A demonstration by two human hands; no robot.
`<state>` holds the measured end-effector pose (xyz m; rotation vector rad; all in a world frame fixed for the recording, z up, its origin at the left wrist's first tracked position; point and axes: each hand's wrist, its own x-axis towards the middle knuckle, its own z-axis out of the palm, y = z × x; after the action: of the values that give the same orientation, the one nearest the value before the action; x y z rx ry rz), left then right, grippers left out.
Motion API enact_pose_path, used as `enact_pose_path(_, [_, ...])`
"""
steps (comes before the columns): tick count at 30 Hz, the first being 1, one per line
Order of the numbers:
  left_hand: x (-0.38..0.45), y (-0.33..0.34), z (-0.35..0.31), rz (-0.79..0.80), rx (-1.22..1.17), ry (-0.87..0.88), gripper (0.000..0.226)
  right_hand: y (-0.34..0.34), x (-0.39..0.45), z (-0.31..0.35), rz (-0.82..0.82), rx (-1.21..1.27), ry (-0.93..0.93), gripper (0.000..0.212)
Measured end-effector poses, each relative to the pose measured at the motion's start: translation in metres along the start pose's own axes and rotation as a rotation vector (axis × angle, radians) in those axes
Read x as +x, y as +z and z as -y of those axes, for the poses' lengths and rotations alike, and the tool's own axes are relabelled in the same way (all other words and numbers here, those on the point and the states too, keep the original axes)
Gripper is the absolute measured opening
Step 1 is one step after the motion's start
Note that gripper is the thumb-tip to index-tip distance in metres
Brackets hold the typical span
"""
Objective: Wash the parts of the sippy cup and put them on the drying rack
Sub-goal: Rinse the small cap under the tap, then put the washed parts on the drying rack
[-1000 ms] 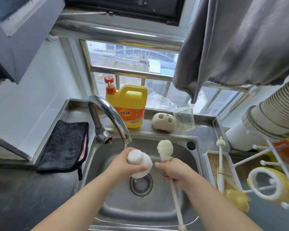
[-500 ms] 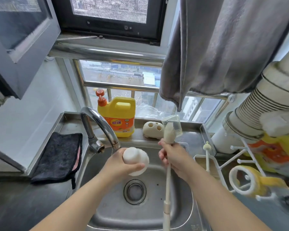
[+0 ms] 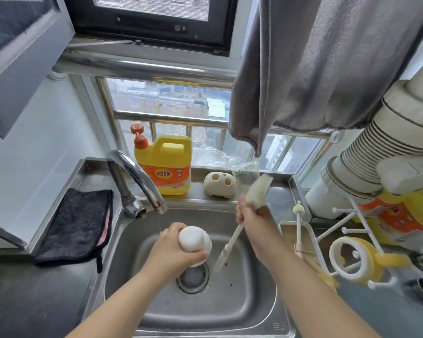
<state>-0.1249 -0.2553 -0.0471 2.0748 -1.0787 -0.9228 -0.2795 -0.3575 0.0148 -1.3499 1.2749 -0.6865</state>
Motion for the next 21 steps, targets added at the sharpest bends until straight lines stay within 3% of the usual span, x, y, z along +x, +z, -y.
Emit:
enact_pose_path(3, [0.001, 0.006, -0.001, 0.046, 0.06, 0.018, 0.059, -0.002, 0.0, -0.017, 0.037, -0.142, 0.076, 0.031])
enact_pose_path(6, [0.007, 0.006, 0.0, -0.026, 0.026, 0.021, 0.064, -0.008, 0.002, -0.019, -0.029, -0.095, 0.061, 0.034])
enact_pose_path(10, [0.004, 0.014, -0.001, 0.075, 0.149, 0.014, 0.071, -0.008, -0.003, -0.03, 0.047, -0.191, 0.175, 0.034])
enact_pose_path(14, [0.008, 0.012, 0.003, -0.043, -0.004, -0.032, 0.061, -0.019, -0.005, -0.026, 0.045, -0.207, 0.122, 0.032])
enact_pose_path(18, [0.002, 0.02, 0.007, 0.041, -0.011, -0.06, 0.061, -0.019, -0.008, -0.029, 0.129, -0.48, 0.131, 0.039])
enact_pose_path(21, [0.004, 0.02, 0.007, 0.012, -0.075, -0.074, 0.052, -0.022, -0.001, -0.026, 0.068, -0.535, 0.04, 0.041])
